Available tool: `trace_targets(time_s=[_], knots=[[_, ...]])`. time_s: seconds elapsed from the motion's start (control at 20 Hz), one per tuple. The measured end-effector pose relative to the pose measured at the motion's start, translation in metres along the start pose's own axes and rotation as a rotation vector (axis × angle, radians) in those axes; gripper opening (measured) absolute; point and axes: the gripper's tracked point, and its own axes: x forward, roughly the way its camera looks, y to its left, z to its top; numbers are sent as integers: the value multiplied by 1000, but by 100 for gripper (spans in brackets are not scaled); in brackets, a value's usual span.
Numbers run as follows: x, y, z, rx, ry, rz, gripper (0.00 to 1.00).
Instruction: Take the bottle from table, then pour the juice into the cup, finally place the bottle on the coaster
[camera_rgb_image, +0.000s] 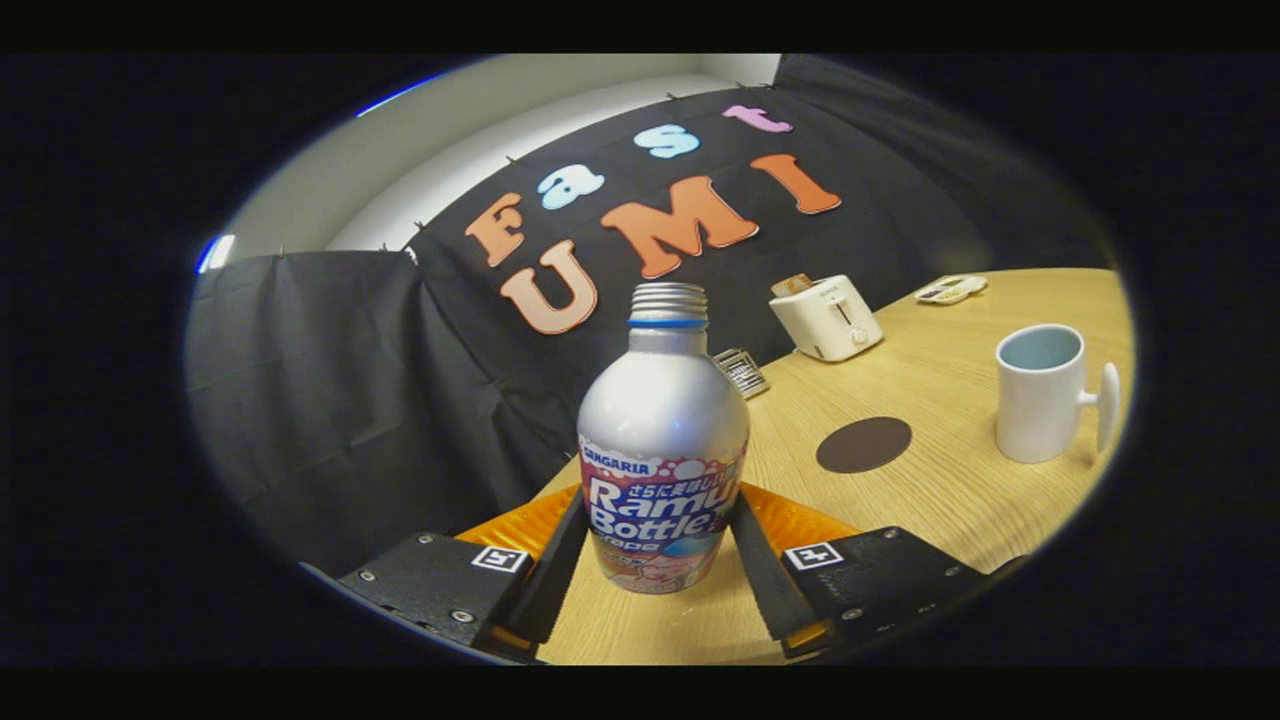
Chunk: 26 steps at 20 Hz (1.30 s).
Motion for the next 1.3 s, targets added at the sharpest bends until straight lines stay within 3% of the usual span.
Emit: trace_targets(time_s=[0.9,1.3], knots=[[-3,-36,40,362,-65,-18,77],[-2,-30,54,518,-87,10,77]])
